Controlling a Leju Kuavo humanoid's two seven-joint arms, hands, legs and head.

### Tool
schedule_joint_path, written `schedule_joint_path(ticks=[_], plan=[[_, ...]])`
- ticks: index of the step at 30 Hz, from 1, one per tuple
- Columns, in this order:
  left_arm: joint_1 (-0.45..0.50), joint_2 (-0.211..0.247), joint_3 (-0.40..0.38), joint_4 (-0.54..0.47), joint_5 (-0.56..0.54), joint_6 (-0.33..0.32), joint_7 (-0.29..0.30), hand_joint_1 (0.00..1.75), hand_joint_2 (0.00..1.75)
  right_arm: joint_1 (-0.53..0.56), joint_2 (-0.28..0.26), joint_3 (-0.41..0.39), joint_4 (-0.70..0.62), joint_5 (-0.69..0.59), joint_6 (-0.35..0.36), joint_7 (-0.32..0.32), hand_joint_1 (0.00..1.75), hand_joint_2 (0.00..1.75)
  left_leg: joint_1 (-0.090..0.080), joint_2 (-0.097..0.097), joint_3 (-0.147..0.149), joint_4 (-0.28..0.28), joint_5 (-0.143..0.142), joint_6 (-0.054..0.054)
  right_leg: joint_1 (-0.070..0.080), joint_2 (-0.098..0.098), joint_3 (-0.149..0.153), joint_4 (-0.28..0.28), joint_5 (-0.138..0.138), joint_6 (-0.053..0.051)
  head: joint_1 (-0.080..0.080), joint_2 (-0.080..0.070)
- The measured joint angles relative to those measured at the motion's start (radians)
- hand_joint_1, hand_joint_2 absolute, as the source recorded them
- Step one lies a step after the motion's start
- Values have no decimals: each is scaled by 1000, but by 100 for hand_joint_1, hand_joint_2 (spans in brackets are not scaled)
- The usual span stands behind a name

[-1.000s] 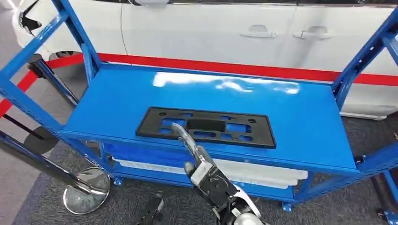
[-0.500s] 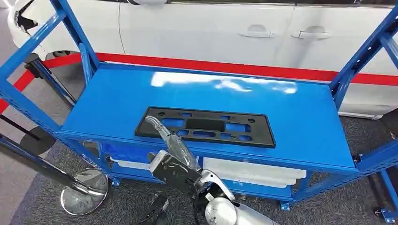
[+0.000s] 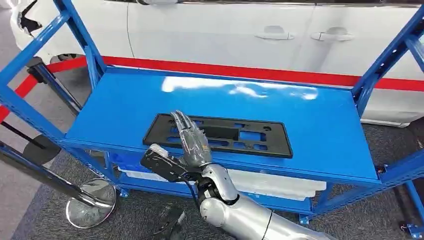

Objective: Take the parts from the cabinet and place them on the table.

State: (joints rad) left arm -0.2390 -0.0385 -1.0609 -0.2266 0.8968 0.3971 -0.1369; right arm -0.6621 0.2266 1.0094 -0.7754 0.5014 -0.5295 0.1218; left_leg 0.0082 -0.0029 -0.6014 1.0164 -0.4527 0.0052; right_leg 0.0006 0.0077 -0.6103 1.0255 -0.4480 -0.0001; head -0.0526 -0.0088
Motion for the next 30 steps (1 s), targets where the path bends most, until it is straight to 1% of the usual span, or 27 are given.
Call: schedule_joint_path(ticks=[1,2,3,5,6,7,8,9,10,11,12,13,14,15,16,17,18,20,21,22,23,24,25,26,27,28,30], plan=[[-1,0,0,0,-3,-1,2,0,0,-7,4,6,22,25,-2,22,0,0,1,0,-3,3,-8,-5,-6,-1,6,-10,5,-8,0,0],[-1,0,0,0,-9,-1,3,0,0,-15,6,10,39,57,-6,45,0,0,4,0,-13,26,-25,-8,-7,-1,9,-13,8,-12,0,0],[-3,0,0,0,-11,-2,5,0,0,-22,8,10,50,85,-13,67,0,0,3,0,-37,79,-55,-12,-7,-1,9,-14,7,-16,-5,0],[-2,1,0,0,-18,-3,11,0,0,-27,8,11,79,138,-29,102,0,0,4,0,-111,233,-117,-17,-4,-3,10,-13,6,-20,-4,0],[0,1,0,0,-21,-3,14,0,0,-27,7,11,95,162,-37,121,0,0,4,0,-142,289,-128,-19,-3,-3,10,-12,5,-21,-5,0],[1,1,0,0,-27,-5,18,0,0,-25,6,11,109,189,-43,138,0,0,4,0,-150,298,-116,-20,-3,-2,10,-11,5,-22,-4,0],[2,2,0,0,-29,-6,20,0,0,-25,6,11,119,213,-51,153,0,0,5,1,-136,260,-84,-19,-3,0,10,-9,4,-23,-4,0],[1,2,0,0,-32,-9,21,0,0,-26,6,11,126,237,-59,166,0,0,5,1,-106,195,-44,-18,-3,3,11,-6,2,-22,-5,0],[0,3,0,0,-34,-10,22,0,0,-27,6,11,130,255,-66,177,0,0,5,1,-65,109,0,-17,-4,5,11,-1,-2,-21,-4,0],[-1,4,0,0,-38,-11,22,0,0,-28,6,11,135,272,-71,185,0,0,6,0,-37,41,11,-14,-5,6,10,4,-7,-16,-4,0],[-3,4,0,0,-40,-13,22,0,0,-29,5,11,143,286,-74,196,0,0,3,-1,-23,36,-2,-12,2,7,4,8,-10,-10,-4,0],[-4,3,0,0,-42,-13,22,0,0,-30,5,11,148,297,-75,200,0,0,2,-5,-21,20,-3,-5,6,9,-1,14,-11,-7,-4,0],[-2,4,0,0,-43,-14,24,0,0,-30,2,11,154,309,-76,209,0,0,0,-5,-23,23,-2,-2,-1,8,0,9,-7,-1,-3,0],[-1,5,0,0,-46,-14,24,0,0,-31,1,11,160,327,-77,216,0,0,-1,-5,-23,23,-3,1,1,8,1,5,-7,1,-5,0],[-1,5,0,0,-50,-14,24,0,0,-31,-2,11,164,343,-76,225,0,0,3,-5,-20,15,2,9,3,8,1,11,-10,6,-3,0],[-1,5,0,0,-56,-14,29,0,0,-31,-6,11,168,372,-72,240,0,0,5,-3,-16,12,4,14,-1,6,-5,23,-24,10,-4,0],[-2,5,0,0,-64,-16,31,0,0,-34,-9,11,171,398,-66,252,0,0,4,-3,-15,12,4,18,-1,4,-25,71,-57,15,0,0],[-2,6,0,0,-76,-21,38,0,0,-35,-16,11,176,434,-51,267,0,0,2,-1,-15,12,2,24,-1,3,-96,224,-125,20,-1,0],[0,7,0,0,-82,-22,40,0,0,-33,-21,11,179,441,-42,267,0,0,2,0,-15,12,2,24,-1,3,-134,298,-147,22,-1,0],[1,8,0,0,-84,-23,40,0,0,-32,-24,11,181,444,-36,267,0,0,2,0,-15,12,1,26,-1,3,-149,321,-144,22,-1,0],[2,10,0,0,-87,-24,40,0,0,-32,-29,11,184,449,-31,267,0,0,2,0,-13,12,0,27,-1,3,-143,299,-119,21,0,0],[2,10,0,0,-88,-26,40,0,0,-32,-31,11,186,450,-28,267,0,0,2,-1,-10,12,-1,27,-1,3,-113,234,-75,19,-1,0],[2,10,0,0,-91,-28,40,0,0,-33,-33,11,187,453,-23,267,0,0,2,-2,-6,12,-3,25,-1,3,-66,133,-22,14,0,0],[2,10,0,0,-92,-29,40,0,0,-35,-34,11,187,457,-14,267,0,0,2,-3,-3,12,-6,23,0,2,-25,46,16,8,0,0],[1,10,0,0,-95,-30,40,0,0,-37,-34,11,187,461,-1,267,0,0,-3,-3,-5,13,-7,21,4,3,-7,18,0,5,-2,0],[0,11,0,0,-96,-32,41,0,0,-38,-34,11,187,467,13,267,0,0,-4,-2,-8,15,-7,18,7,3,-3,1,0,4,-1,0],[2,11,0,0,-100,-32,42,0,0,-35,-36,11,189,476,36,267,0,0,-1,-2,-6,6,-3,9,9,6,-4,4,1,0,-1,0]])
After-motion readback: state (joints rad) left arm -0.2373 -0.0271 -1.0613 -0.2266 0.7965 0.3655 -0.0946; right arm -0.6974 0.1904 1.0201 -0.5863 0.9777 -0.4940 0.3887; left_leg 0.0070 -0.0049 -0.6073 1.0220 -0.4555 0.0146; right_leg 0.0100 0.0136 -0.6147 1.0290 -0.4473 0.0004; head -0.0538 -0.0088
